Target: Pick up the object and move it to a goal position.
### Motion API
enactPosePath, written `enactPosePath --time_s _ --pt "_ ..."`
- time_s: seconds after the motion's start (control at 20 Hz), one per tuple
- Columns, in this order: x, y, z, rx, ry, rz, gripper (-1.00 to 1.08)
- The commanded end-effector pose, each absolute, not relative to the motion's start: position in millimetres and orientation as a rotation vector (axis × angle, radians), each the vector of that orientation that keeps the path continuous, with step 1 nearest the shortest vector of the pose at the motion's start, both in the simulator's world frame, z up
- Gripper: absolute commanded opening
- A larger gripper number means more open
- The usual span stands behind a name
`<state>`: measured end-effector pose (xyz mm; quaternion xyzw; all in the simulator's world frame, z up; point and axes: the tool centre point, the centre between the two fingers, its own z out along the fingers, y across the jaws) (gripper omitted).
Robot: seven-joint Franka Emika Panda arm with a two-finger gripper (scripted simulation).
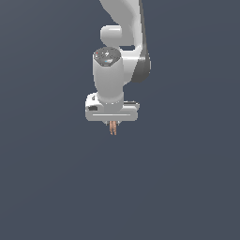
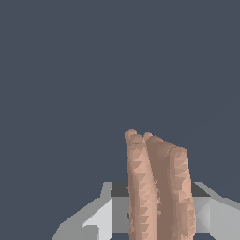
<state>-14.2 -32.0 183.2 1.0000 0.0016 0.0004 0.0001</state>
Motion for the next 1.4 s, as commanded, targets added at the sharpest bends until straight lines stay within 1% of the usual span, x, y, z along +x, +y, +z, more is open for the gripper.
enactPosePath --time_s 0.0,0.35,0.7,1.05,1.35 --pt "-5.2 -38.4 207.3 3.142 0.005 0.0 -1.0" --pt "20.7 -55.3 270.4 3.142 0.005 0.0 -1.0" --pt "42.6 -68.9 320.8 3.142 0.005 0.0 -1.0" --pt "60.5 -79.5 359.6 3.142 0.005 0.0 -1.0" --pt "70.3 -84.9 379.6 3.142 0.005 0.0 -1.0"
